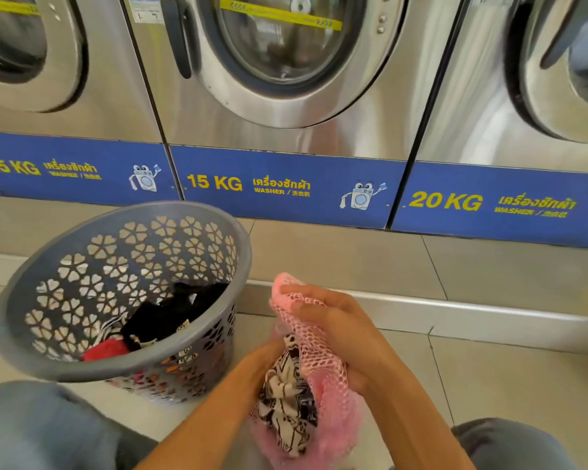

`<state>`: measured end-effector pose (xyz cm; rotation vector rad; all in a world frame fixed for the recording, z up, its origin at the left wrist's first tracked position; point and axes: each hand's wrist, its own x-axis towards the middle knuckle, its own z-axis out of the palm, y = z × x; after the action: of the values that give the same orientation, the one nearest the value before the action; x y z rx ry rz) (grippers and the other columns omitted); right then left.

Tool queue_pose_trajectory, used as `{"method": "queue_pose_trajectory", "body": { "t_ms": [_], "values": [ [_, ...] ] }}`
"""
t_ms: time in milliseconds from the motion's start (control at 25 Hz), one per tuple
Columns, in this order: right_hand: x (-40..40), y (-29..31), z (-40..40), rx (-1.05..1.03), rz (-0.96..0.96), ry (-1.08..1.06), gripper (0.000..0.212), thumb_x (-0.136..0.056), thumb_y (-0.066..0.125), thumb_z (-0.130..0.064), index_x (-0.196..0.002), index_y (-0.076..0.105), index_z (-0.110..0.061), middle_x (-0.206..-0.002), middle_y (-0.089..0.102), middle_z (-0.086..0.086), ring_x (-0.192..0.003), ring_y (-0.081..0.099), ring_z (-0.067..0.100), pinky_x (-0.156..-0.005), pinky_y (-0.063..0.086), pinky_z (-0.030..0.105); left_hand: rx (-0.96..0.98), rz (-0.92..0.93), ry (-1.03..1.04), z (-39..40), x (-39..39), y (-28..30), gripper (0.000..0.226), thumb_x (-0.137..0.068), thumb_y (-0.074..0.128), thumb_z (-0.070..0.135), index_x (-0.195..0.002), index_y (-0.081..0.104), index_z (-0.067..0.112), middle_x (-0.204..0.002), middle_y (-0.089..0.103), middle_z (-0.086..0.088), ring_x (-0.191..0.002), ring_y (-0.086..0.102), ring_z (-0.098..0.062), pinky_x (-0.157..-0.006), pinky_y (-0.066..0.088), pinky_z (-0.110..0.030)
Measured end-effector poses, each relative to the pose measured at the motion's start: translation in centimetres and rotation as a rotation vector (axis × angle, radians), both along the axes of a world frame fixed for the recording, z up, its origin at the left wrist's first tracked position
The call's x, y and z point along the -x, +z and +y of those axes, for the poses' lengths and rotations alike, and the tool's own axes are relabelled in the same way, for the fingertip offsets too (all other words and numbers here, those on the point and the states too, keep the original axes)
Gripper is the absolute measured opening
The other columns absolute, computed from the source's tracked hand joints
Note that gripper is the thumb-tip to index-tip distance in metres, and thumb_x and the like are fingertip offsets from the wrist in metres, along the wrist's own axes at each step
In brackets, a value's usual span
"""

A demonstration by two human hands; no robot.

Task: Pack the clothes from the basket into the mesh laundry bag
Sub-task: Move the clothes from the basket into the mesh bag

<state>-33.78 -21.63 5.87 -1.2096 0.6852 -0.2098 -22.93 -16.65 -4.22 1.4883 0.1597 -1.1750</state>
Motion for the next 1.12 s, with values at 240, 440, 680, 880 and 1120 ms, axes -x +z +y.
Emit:
{"method": "queue_pose_trajectory", "body": {
  "t_ms": [240, 440, 680, 880, 1120],
  "values": [
    [2.8, 0.4, -2.6, -0.236, -0.124, -0.029, 0.029, -0.091, 0.056, 0.003, -0.116, 0.071, 0.000, -0.116, 0.067, 0.034, -0.098, 0.064, 0.045, -0.087, 0.053, 0.050, 0.225, 0.171, 0.190, -1.3, -4.0, -1.8, 0.045, -0.092, 0.064, 0.037, -0.121, 0.064, 0.001, -0.108, 0.073, -0.026, -0.107, 0.067, -0.040, -0.090, 0.054, -0.054],
    [3.2, 0.8, -3.8, -0.093, -0.097, -0.256, 0.031, -0.093, 0.056, 0.002, -0.120, 0.069, -0.006, -0.109, 0.073, 0.022, -0.089, 0.071, 0.031, -0.073, 0.058, 0.037, 0.029, -0.111, -0.043, -0.8, -2.6, -3.5, 0.036, -0.088, 0.071, 0.025, -0.120, 0.067, 0.010, -0.110, 0.073, -0.016, -0.104, 0.068, -0.031, -0.098, 0.053, -0.047],
    [2.8, -0.5, -3.7, 0.618, 0.275, -0.291, 0.062, -0.093, 0.044, -0.005, -0.150, 0.036, -0.028, -0.130, 0.056, 0.003, -0.089, 0.064, 0.023, -0.076, 0.052, 0.036, -0.269, -0.241, -0.287, 1.4, -1.0, -2.8, 0.015, -0.090, 0.058, 0.008, -0.102, 0.066, 0.013, -0.114, 0.069, -0.009, -0.107, 0.061, -0.027, -0.098, 0.049, -0.055],
    [1.1, -1.8, -2.4, 0.536, 0.289, -0.185, 0.074, -0.090, 0.045, -0.003, -0.152, 0.026, -0.038, -0.134, 0.052, 0.002, -0.078, 0.059, 0.022, -0.065, 0.046, 0.033, -0.133, -0.496, -0.445, 1.0, -2.1, 4.1, 0.021, -0.092, 0.058, 0.019, -0.099, 0.075, 0.029, -0.118, 0.066, 0.005, -0.112, 0.057, -0.019, -0.086, 0.053, -0.039],
    [-1.5, -2.7, -0.9, 0.525, 0.292, -0.141, 0.074, -0.090, 0.047, -0.003, -0.153, 0.025, -0.035, -0.152, 0.044, 0.012, -0.072, 0.058, 0.020, -0.060, 0.050, 0.035, -0.021, -0.755, -0.503, 2.8, -3.8, 11.4, 0.029, -0.093, 0.061, 0.029, -0.121, 0.065, 0.029, -0.118, 0.063, 0.009, -0.112, 0.059, -0.013, -0.086, 0.054, -0.033]
  ]
}}
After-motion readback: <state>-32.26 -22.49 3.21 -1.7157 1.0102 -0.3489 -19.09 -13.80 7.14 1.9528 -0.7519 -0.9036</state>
